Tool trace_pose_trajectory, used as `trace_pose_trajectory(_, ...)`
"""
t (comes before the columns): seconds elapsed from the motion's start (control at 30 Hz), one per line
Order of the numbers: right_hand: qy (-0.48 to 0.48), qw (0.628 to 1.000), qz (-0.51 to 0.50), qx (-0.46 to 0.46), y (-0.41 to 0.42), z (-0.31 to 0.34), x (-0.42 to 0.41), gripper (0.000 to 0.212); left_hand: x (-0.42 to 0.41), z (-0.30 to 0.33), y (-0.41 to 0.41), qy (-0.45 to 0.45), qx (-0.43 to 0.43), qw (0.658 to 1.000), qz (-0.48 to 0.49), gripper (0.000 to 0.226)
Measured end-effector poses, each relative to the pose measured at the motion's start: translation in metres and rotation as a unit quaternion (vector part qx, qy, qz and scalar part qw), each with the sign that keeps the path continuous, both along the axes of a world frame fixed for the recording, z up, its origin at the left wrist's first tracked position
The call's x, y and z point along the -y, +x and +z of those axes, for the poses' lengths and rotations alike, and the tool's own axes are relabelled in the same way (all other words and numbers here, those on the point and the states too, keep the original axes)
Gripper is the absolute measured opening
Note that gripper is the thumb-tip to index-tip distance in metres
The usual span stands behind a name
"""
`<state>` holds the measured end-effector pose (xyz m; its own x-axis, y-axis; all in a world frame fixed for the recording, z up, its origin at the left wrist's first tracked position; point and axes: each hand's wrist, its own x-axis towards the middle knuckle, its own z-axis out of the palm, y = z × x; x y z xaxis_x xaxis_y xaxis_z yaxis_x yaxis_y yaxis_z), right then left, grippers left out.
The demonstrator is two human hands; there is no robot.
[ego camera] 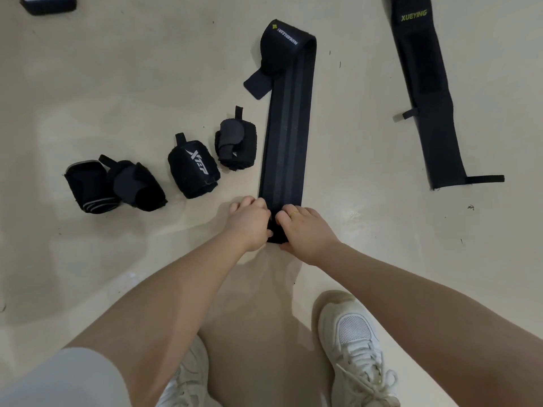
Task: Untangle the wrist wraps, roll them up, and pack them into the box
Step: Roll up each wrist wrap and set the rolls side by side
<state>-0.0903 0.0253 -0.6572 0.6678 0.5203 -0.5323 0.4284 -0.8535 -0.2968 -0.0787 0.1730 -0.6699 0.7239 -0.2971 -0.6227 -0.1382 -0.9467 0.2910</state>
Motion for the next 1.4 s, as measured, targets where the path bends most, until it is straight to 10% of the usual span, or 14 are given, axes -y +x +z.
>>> trace_pose_trajectory(0.23, -0.077, 0.996, 0.033, 0.023, -0.018, -0.004, -0.009, 0.044, -0.005, 0.001, -0.015, -0.087, 0.029, 0.989, 0.116, 0.040)
trace_pose_trajectory(0.63, 0.050, 0.987, -0.123, -0.096, 0.018, -0.007, 0.008, 0.037, -0.014, 0.008, 0.010, -0.030, 0.063, 0.990, -0.124, 0.045)
trace_pose_trajectory(0.9, 0.113, 0.971, -0.198, -0.078, 0.028, -0.007, 0.014, 0.022, -0.006, 0.019, 0.030, -0.025, 0.030, 0.999, -0.025, 0.029)
trace_pose_trajectory(1.27, -0.053, 0.994, 0.012, 0.090, 0.025, -0.007, -0.005, 0.039, 0.005, 0.016, 0.045, 0.001, -0.075, 0.986, 0.151, 0.036)
trace_pose_trajectory(1.4, -0.005, 0.994, -0.099, 0.052, 0.040, -0.008, 0.006, 0.041, 0.004, 0.013, 0.048, -0.010, 0.042, 0.988, 0.146, 0.031)
